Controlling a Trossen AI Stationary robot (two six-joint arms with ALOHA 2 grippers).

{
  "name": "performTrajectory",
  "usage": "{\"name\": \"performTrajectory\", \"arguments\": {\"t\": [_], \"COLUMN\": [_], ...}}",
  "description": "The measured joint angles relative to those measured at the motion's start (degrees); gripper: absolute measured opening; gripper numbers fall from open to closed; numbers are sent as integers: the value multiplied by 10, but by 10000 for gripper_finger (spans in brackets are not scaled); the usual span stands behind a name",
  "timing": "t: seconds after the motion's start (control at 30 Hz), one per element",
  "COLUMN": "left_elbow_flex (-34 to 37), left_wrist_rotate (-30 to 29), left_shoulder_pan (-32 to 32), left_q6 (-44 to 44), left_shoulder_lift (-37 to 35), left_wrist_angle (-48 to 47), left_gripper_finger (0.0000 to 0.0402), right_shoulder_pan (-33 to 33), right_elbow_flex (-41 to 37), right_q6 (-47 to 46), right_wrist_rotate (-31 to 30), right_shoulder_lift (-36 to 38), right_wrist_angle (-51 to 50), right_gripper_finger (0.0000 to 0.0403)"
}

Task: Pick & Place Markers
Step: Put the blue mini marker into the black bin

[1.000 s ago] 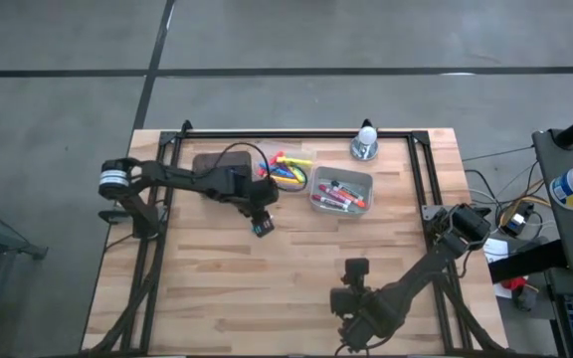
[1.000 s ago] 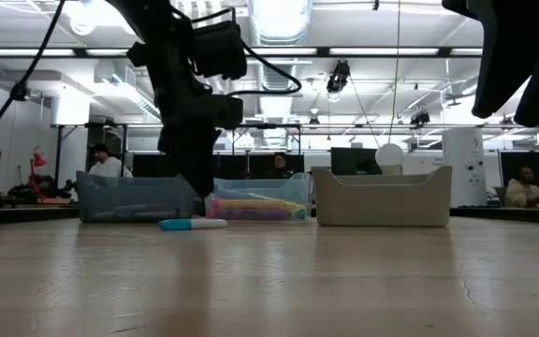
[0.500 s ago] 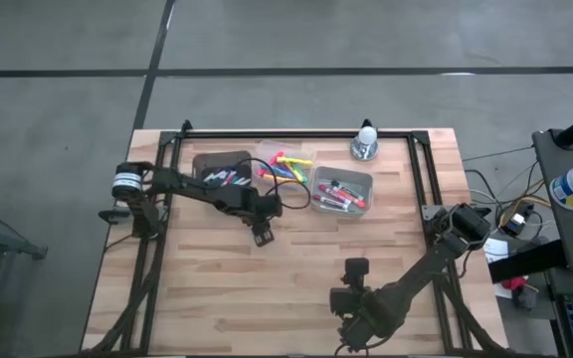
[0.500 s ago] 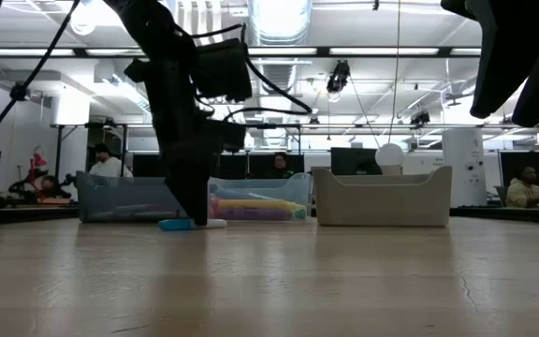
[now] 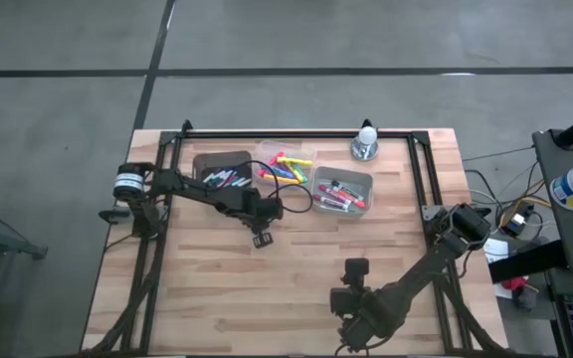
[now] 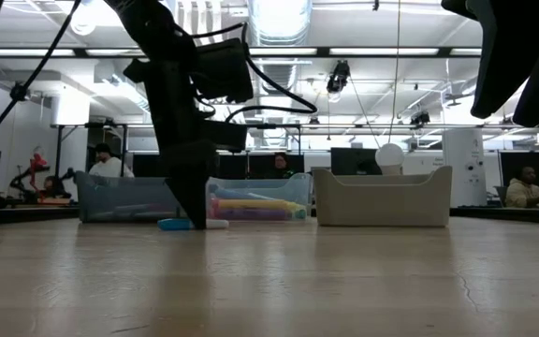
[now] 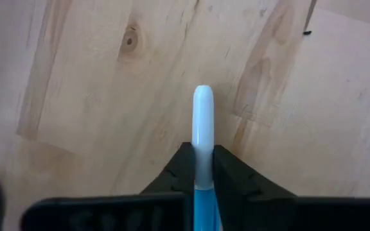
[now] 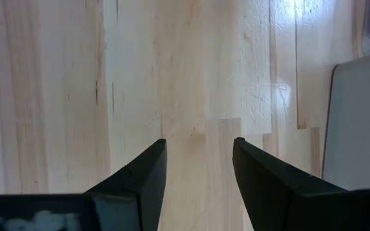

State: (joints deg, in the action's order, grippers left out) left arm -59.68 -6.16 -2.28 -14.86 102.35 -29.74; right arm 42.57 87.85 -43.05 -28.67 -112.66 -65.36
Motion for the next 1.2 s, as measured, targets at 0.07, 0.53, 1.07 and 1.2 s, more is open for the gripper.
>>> {"name": "performTrajectory", "arguments": {"t": [0.07,0.53,1.07,1.2], "left_elbow_flex": [0,3,54,78], "left_wrist_rotate": [0,-79,-270,-250], "left_shoulder_pan": [0,-3,-94,-151], "left_q6": [1,49,13,13], "left_shoulder_lift": [-1,-95,-249,-252], "left_wrist_angle": [0,-43,-143,-136], "left_gripper_finger": [21,25,28,29], "right_shoulder_pan": [0,0,0,0], "right_elbow_flex": [0,0,-1,-1], "right_q6": [0,0,2,2], "right_wrist_rotate": [0,0,-15,-15], "right_shoulder_lift": [0,0,0,0], "right_wrist_angle": [0,1,1,1], "right_gripper_finger": [169,169,169,169]}}
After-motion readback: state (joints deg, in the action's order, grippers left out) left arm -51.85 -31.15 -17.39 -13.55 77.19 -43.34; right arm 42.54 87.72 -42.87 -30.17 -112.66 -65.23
